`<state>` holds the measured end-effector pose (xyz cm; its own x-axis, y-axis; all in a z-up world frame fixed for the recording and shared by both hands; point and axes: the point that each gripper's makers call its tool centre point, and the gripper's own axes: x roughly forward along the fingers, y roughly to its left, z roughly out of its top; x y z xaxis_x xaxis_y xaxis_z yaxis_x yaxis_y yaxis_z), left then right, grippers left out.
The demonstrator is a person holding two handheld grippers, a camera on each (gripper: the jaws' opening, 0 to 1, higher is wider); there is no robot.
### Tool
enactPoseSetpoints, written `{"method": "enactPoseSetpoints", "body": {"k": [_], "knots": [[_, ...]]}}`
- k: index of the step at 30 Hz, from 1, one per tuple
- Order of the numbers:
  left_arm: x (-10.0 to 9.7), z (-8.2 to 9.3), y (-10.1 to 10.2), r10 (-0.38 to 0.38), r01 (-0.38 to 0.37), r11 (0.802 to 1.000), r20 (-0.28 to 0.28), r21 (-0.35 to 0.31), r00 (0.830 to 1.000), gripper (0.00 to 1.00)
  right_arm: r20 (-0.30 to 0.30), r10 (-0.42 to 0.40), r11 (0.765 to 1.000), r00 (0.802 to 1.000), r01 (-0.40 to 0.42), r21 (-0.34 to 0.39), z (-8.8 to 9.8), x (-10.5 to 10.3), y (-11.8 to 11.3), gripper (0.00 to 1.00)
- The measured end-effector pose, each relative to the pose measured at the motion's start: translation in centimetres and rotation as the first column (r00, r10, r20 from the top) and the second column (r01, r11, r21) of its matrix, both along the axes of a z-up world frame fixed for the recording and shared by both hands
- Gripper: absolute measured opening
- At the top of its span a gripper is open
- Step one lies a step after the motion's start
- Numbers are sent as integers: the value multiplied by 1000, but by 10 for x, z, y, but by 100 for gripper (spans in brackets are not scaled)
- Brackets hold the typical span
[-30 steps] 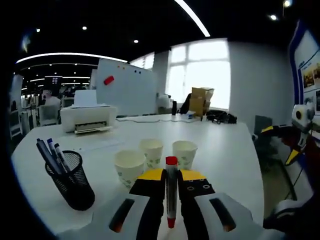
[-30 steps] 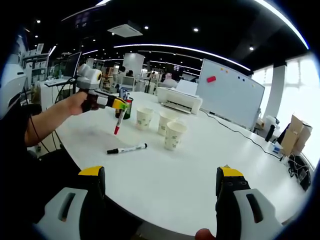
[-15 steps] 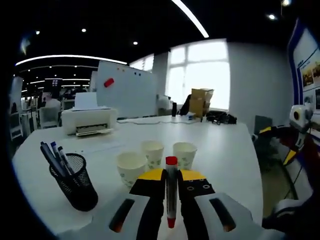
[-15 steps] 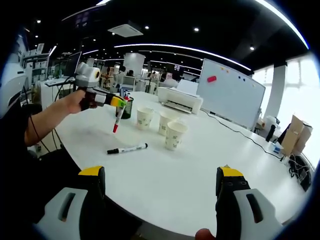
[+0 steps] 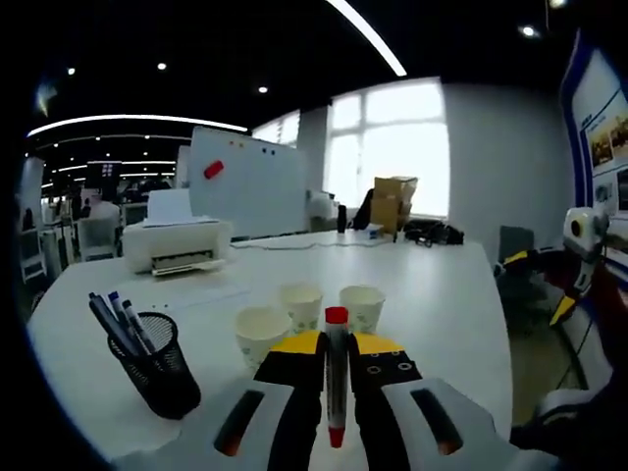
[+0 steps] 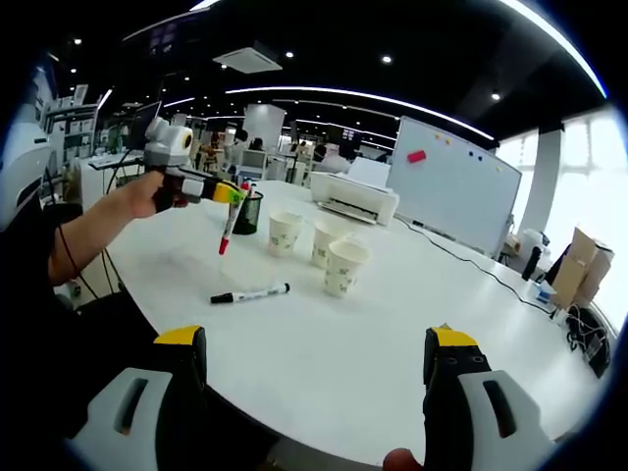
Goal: Place the scattered laser pointers and whiteboard markers into the pen holder and stack the scattered paper cups together
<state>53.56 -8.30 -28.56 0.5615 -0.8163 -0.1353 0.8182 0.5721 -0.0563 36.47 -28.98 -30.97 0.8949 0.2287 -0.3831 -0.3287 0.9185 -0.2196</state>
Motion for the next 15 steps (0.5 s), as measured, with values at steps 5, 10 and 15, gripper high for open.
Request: {"method": "enactPoseSetpoints", "body": {"k": [5,10,15], "knots": [[-1,4,3,3,-3,1000,8,-2,1000,14,1,-1,1000,1000,1,2,0,0,-1,87],[-2,9,5,6,-6,1000,21,-1,1000,14,1,-2,1000,1000,2,4,-1,0,-1,87],[-4,20,8,6,-6,1000,42,-10,999,14,-1,2,1000,1000,-2,7,-3,2,0,87]]}}
